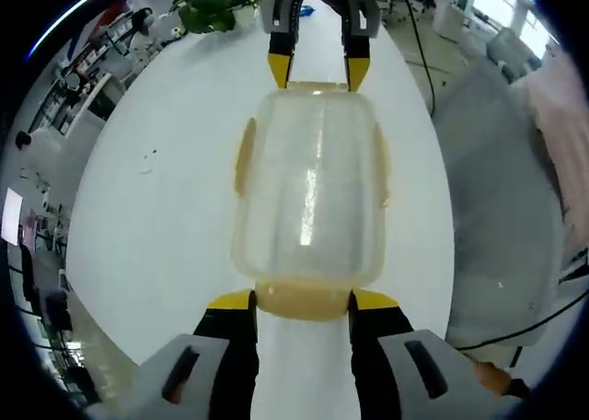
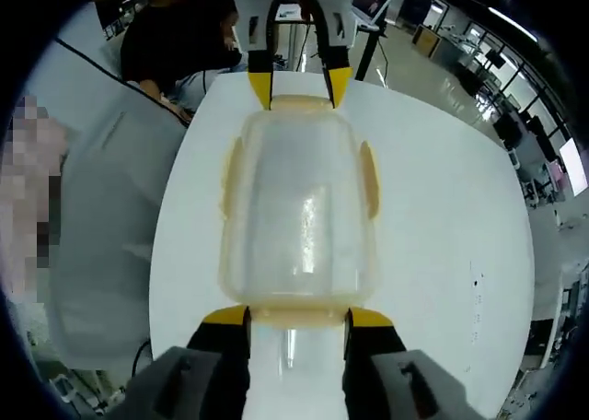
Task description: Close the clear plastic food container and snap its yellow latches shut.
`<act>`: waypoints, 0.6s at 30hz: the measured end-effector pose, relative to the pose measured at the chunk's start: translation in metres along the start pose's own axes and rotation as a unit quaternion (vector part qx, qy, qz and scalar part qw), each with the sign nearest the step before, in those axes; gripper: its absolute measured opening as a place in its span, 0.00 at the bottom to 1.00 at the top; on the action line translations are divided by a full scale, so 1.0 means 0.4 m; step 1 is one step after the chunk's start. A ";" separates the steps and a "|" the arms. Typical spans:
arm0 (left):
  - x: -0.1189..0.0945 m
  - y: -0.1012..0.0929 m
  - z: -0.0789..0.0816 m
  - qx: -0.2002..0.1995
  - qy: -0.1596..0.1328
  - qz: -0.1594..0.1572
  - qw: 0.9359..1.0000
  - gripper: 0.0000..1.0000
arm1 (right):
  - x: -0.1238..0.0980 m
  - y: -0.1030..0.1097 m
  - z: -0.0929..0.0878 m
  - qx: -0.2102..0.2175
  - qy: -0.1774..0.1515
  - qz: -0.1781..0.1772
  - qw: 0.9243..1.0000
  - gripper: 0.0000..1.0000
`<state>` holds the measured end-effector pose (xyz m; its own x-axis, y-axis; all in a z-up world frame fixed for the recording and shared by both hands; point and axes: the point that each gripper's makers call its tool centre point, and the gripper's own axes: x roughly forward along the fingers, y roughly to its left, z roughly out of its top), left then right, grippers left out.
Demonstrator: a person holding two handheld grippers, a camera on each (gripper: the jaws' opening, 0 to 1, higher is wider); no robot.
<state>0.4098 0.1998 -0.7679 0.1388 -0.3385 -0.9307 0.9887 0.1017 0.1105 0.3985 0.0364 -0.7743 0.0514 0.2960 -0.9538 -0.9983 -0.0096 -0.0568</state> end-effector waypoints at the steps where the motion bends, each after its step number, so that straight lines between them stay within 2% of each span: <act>1: 0.002 -0.001 0.010 0.002 -0.001 -0.002 1.000 0.36 | -0.004 0.002 -0.011 0.002 -0.001 0.001 1.000 0.37; 4: 0.007 -0.005 0.035 0.003 -0.008 -0.009 1.000 0.36 | -0.013 0.008 -0.037 0.012 -0.008 0.005 1.000 0.37; 10: 0.033 -0.012 0.089 0.014 -0.010 -0.017 1.000 0.36 | -0.026 0.017 -0.094 0.021 0.000 0.005 1.000 0.37; 18: 0.062 0.001 0.165 0.026 -0.017 -0.021 0.999 0.36 | -0.045 0.006 -0.167 0.032 0.010 -0.001 0.999 0.37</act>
<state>0.4175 0.1296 -0.7678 0.0990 -0.3728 -0.9226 0.9951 0.0381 0.0914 0.3970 -0.0328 -0.7772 0.0526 0.2771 -0.9594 -0.9978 0.0523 -0.0396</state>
